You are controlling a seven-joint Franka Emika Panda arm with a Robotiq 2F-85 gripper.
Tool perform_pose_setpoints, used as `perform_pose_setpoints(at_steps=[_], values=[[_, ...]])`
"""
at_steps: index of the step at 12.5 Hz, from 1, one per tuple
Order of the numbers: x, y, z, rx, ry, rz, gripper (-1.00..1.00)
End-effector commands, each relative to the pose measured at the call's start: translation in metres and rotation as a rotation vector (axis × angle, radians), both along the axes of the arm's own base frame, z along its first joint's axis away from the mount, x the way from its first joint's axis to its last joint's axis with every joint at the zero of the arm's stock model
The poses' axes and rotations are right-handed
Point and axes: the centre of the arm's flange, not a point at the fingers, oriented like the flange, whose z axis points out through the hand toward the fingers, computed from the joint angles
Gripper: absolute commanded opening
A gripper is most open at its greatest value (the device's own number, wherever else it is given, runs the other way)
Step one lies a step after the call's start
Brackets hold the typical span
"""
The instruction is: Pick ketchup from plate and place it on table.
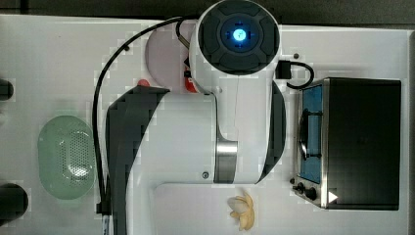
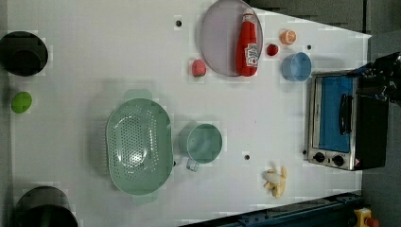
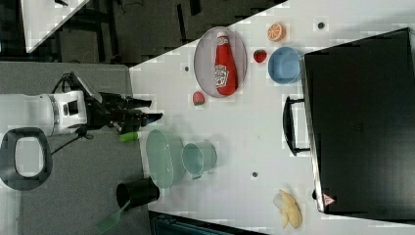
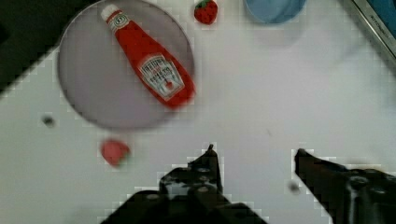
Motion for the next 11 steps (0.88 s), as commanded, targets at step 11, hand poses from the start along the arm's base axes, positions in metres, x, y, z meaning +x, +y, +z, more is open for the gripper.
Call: perform_pose_setpoints(at_steps=[11], values=[[-0.01, 0.004, -0.045, 0.014, 0.061, 0.058, 1.0]])
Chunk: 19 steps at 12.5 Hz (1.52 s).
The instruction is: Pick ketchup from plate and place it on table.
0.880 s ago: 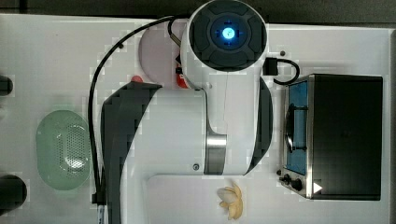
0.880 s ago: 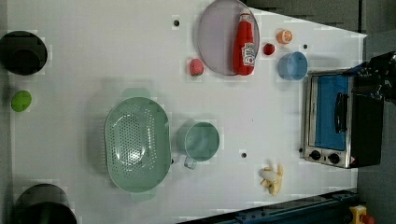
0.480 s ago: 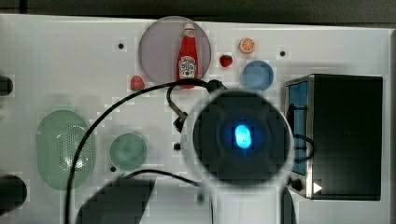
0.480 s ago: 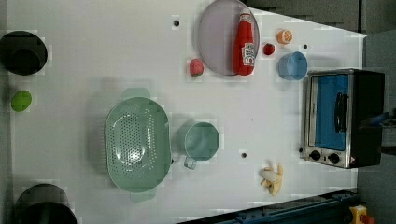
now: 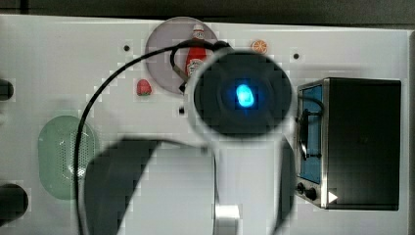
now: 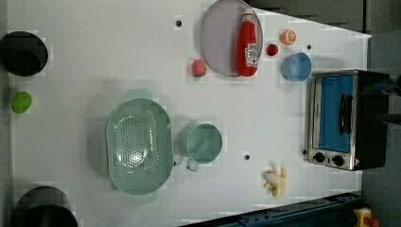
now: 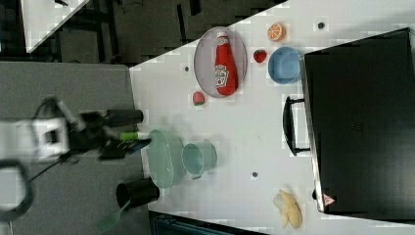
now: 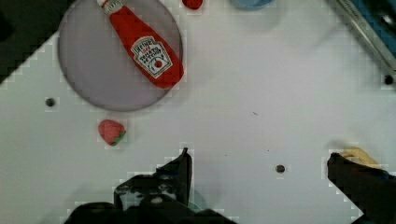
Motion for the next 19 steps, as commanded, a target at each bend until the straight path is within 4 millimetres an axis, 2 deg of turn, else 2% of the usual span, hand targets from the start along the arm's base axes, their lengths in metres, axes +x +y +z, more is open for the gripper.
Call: perform_pose_setpoints(at_steps=[1, 3, 6, 11, 15, 19], values=[[0.034, 0.006, -0.094, 0.019, 0.097, 0.085, 1.0], [0.053, 0.014, -0.13, 0.034, 0.087, 0.189, 1.0], [0.081, 0.015, -0.179, 0.053, 0.045, 0.379, 1.0], [0.114, 0.013, -0.254, 0.074, 0.021, 0.578, 1.0], [0.139, 0.014, -0.299, 0.071, 0.043, 0.609, 1.0], [0.164, 0.019, -0.338, 0.066, 0.024, 0.72, 1.0]])
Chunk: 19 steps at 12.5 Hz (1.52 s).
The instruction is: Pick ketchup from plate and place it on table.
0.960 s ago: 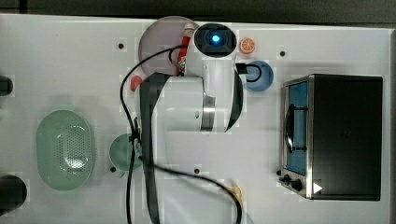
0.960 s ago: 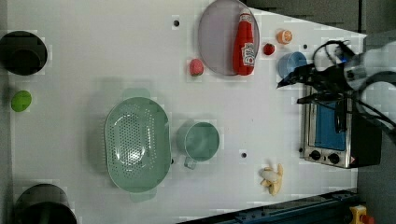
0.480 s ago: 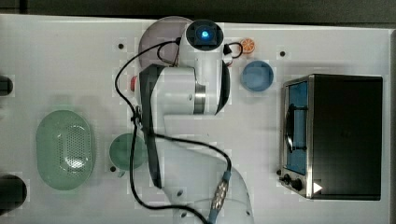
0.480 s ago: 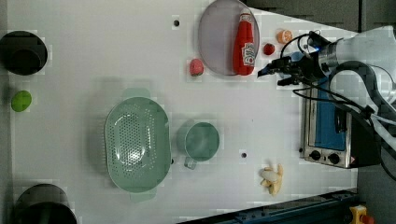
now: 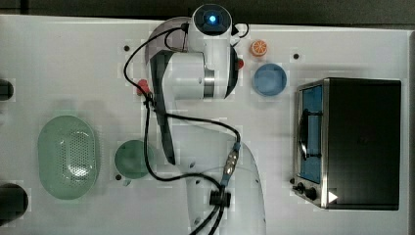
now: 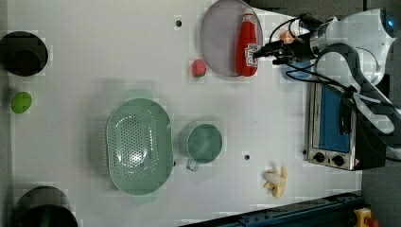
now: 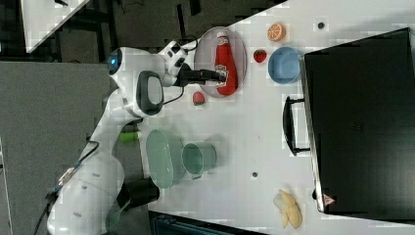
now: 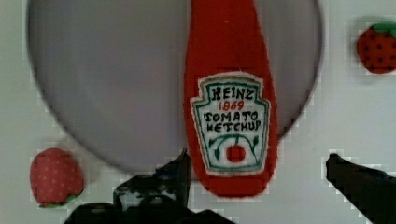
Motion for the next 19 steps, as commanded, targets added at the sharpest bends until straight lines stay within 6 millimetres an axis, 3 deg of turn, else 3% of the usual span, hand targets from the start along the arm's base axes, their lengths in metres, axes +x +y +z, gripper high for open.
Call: perform_pose_setpoints(at_steps=[1, 6, 11, 12, 15, 17, 19], values=[[0.013, 0.0, -0.017, 0.009, -0.043, 0.11, 1.0], [0.026, 0.004, -0.059, 0.0, -0.114, 0.123, 1.0], [0.029, 0.009, -0.076, -0.004, -0.15, 0.134, 1.0], [0.03, 0.008, -0.075, -0.006, -0.151, 0.133, 0.91], [0.031, 0.007, -0.074, -0.008, -0.157, 0.132, 0.2], [0.034, 0.008, -0.067, -0.006, -0.167, 0.129, 0.19], [0.04, 0.01, -0.044, -0.002, -0.198, 0.094, 0.19]])
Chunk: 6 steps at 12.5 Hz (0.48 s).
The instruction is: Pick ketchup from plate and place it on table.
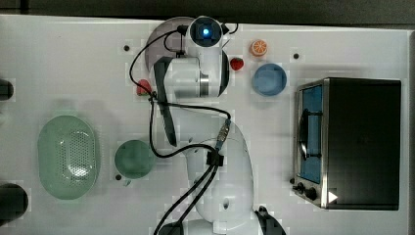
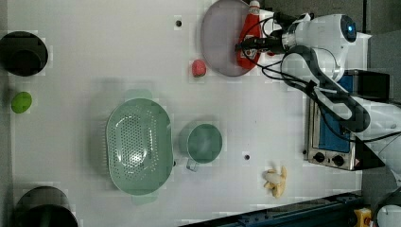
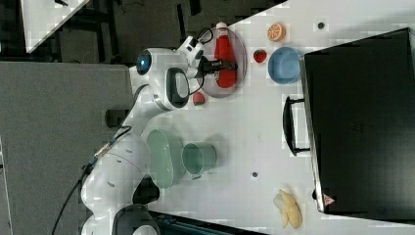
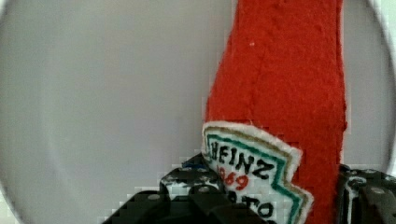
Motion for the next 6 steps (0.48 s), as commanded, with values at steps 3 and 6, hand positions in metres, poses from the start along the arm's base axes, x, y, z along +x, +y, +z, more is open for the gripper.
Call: perform_pose_setpoints(at_steps=[3, 6], values=[[0.023, 0.001, 0.109, 0.004, -0.118, -0.024, 0.19], [0.008, -0.003, 0.19, 0.046, -0.034, -0.065, 0.19]])
